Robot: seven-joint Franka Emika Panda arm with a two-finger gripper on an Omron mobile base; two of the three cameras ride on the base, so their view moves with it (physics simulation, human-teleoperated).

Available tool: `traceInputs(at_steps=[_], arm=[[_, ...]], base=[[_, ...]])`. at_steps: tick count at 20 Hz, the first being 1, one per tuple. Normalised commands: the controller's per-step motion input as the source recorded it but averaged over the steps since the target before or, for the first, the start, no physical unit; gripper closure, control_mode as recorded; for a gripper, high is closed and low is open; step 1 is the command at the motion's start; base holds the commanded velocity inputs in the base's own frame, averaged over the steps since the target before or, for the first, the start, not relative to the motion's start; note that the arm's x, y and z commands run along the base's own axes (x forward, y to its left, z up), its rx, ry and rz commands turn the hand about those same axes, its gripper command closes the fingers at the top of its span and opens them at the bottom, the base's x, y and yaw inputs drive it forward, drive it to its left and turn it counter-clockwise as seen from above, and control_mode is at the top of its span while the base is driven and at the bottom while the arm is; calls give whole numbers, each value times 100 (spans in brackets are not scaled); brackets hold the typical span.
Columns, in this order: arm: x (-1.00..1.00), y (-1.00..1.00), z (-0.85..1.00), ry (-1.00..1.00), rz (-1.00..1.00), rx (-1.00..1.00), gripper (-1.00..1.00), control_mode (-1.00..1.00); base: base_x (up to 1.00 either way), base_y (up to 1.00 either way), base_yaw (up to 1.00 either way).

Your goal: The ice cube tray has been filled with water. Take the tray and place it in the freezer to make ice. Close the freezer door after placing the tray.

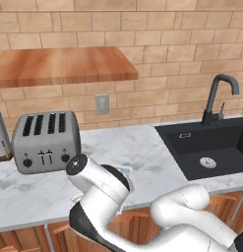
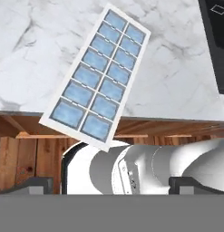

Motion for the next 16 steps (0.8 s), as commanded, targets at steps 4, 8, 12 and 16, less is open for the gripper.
traceInputs(at_steps=[4, 8, 12, 16], arm=[[-60, 10, -14, 20, 2, -32, -100, -100], [-7, 0, -46, 9, 24, -29, -100, -100], [0, -24, -31, -9, 28, -18, -100, -100], [7, -26, -4, -26, 12, 0, -100, -100]], base=[[0, 0, 0], [0, 0, 0], [0, 0, 0], [0, 0, 0]])
